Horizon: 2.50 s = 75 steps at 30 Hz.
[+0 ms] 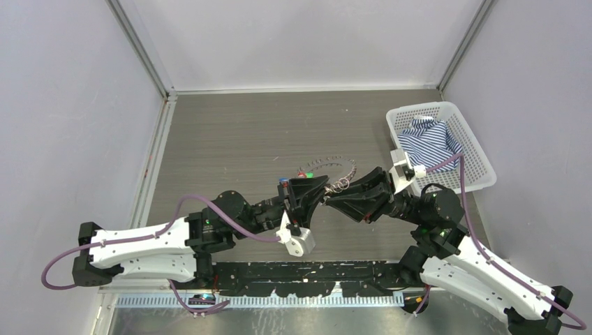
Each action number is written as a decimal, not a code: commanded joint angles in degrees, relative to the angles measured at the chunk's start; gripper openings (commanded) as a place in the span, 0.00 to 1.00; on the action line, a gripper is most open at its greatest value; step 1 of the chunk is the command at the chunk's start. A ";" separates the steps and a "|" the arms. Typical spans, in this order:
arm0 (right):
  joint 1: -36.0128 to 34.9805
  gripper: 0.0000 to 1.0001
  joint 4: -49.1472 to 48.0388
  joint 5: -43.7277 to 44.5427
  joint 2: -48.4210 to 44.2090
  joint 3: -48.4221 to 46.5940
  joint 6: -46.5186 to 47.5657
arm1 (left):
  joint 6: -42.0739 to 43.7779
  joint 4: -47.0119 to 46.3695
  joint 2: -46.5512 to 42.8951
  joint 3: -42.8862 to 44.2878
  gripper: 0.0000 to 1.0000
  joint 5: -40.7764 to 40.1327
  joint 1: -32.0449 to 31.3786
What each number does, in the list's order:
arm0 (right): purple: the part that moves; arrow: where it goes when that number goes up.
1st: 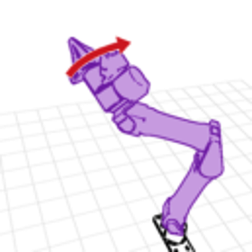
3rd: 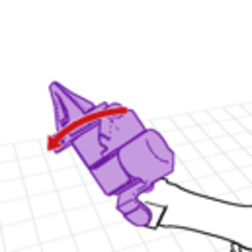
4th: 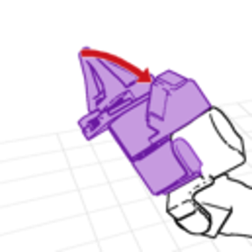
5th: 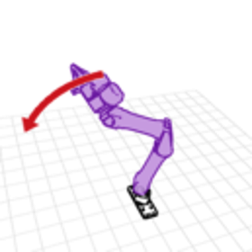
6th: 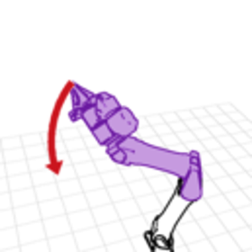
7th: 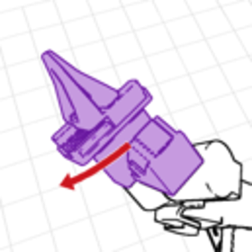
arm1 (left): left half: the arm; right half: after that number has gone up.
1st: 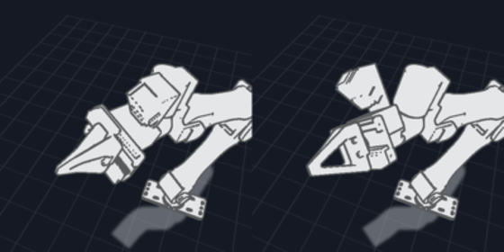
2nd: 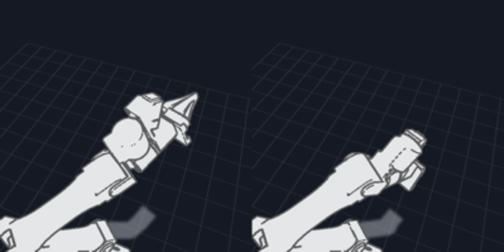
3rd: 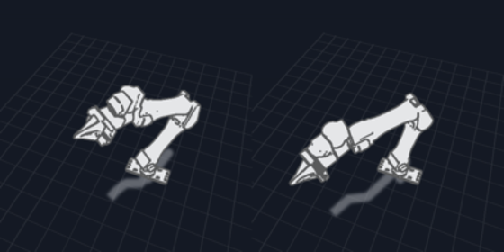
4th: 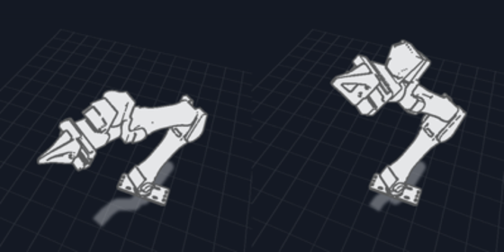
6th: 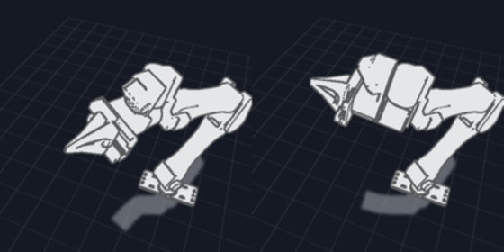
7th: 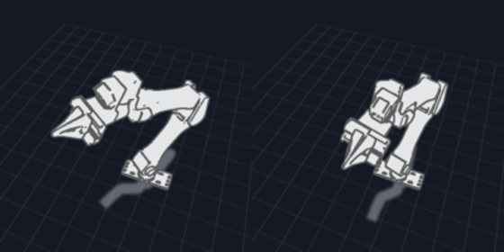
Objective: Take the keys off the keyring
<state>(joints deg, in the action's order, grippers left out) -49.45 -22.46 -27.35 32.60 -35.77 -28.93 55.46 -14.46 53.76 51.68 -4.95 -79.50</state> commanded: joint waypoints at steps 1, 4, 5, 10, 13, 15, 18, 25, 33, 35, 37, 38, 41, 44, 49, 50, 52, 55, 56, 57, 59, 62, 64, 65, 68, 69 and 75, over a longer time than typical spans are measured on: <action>-0.20 0.28 -1.49 1.83 -0.87 -1.15 -0.30 | -0.14 -6.10 -0.50 0.53 0.00 -0.50 -0.23; -0.17 0.25 -0.67 1.86 -0.92 -1.20 -0.43 | -0.15 -6.23 -0.42 0.48 0.00 -0.62 -0.23; -0.15 0.24 -0.39 1.80 -0.99 -1.10 -0.53 | -0.04 -6.39 -0.29 0.53 0.00 -0.79 -0.28; -0.20 0.18 -0.58 2.22 -1.29 -0.55 -1.62 | 0.09 -7.05 0.15 0.53 0.00 -1.43 -0.24; -0.16 0.13 -1.55 2.08 -0.88 -0.14 -2.83 | 0.30 -7.72 0.75 0.36 0.00 -2.28 -0.23; -0.18 0.11 -2.33 2.18 -0.79 0.31 -3.73 | 0.27 -8.56 1.20 0.18 0.00 -3.14 -0.32; -0.16 0.10 -2.73 2.72 -0.37 0.81 -5.00 | 0.46 -10.84 1.97 -0.23 0.00 -5.40 -0.26; -0.15 0.07 -3.57 5.42 -0.70 2.70 -8.02 | 0.78 -17.60 3.31 -2.36 0.00 -8.31 -0.28; -0.23 0.04 -0.94 7.99 -2.99 3.16 -8.03 | 0.95 -18.95 3.90 -2.84 0.00 -9.96 -0.26; -0.16 0.03 0.56 8.20 -3.48 2.83 -7.55 | 0.80 -19.21 3.86 -2.98 0.00 -10.08 -0.29; -0.13 0.02 1.65 8.57 -4.05 2.57 -7.00 | 0.51 -19.14 3.73 -2.99 0.00 -10.22 -0.22; -0.20 0.01 2.11 8.81 -4.40 2.55 -6.84 | 0.45 -18.92 3.72 -2.95 0.00 -10.29 -0.21; -0.16 0.01 3.42 9.14 -5.16 2.17 -6.34 | 0.62 -18.61 3.72 -3.08 0.00 -10.60 -0.22; -0.15 0.01 4.37 9.72 -5.74 1.70 -5.98 | 0.75 -18.28 3.75 -3.34 0.00 -10.55 -0.24; -0.18 0.01 4.67 10.55 -5.96 1.09 -5.87 | 1.31 -18.53 4.12 -3.89 0.00 -10.89 -0.23; -0.15 0.01 4.58 10.97 -6.06 1.06 -5.93 | 1.27 -18.62 4.08 -4.06 0.00 -10.65 -0.24; -0.20 0.01 4.36 12.44 -6.28 1.04 -6.28 | 1.29 -18.96 4.15 -4.34 0.00 -10.84 -0.27; -0.17 0.01 2.28 14.38 -7.20 1.99 -7.50 | 1.34 -19.30 4.25 -4.70 0.00 -10.74 -0.25; -0.19 0.01 1.20 15.03 -7.70 2.47 -7.93 | 1.40 -19.57 4.25 -4.82 0.00 -10.59 -0.27; -0.17 0.01 0.41 16.00 -8.14 2.91 -8.31 | 1.29 -19.63 4.21 -4.90 0.00 -10.46 -0.23; -0.20 0.01 -0.17 17.37 -9.28 3.62 -8.51 | 1.25 -19.92 4.24 -4.97 0.00 -10.30 -0.25; -0.14 0.01 -1.26 17.46 -9.81 4.27 -8.84 | 1.00 -20.36 4.40 -4.97 0.00 -10.38 -0.23; -0.17 0.01 -2.22 16.74 -9.59 4.59 -9.14 | 0.60 -20.50 4.58 -4.88 0.00 -10.45 -0.26; -0.20 0.01 -3.00 16.22 -9.56 4.88 -9.13 | 0.20 -20.48 4.56 -4.80 0.00 -10.37 -0.24; -0.13 0.01 -6.38 16.15 -9.99 6.78 -9.52 | -1.33 -20.83 4.36 -4.91 0.00 -10.18 -0.09; -0.20 0.01 -7.43 16.15 -10.24 7.12 -9.57 | -1.88 -20.75 4.34 -4.92 0.00 -10.17 -0.07; -0.15 0.01 -12.03 16.10 -9.00 7.64 -9.96 | -5.15 -21.40 4.16 -5.75 0.00 -10.14 0.01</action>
<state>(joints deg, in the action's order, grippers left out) -49.39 -25.10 -11.62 23.68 -27.83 -37.76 52.69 -28.97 58.92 46.17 -13.89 -79.99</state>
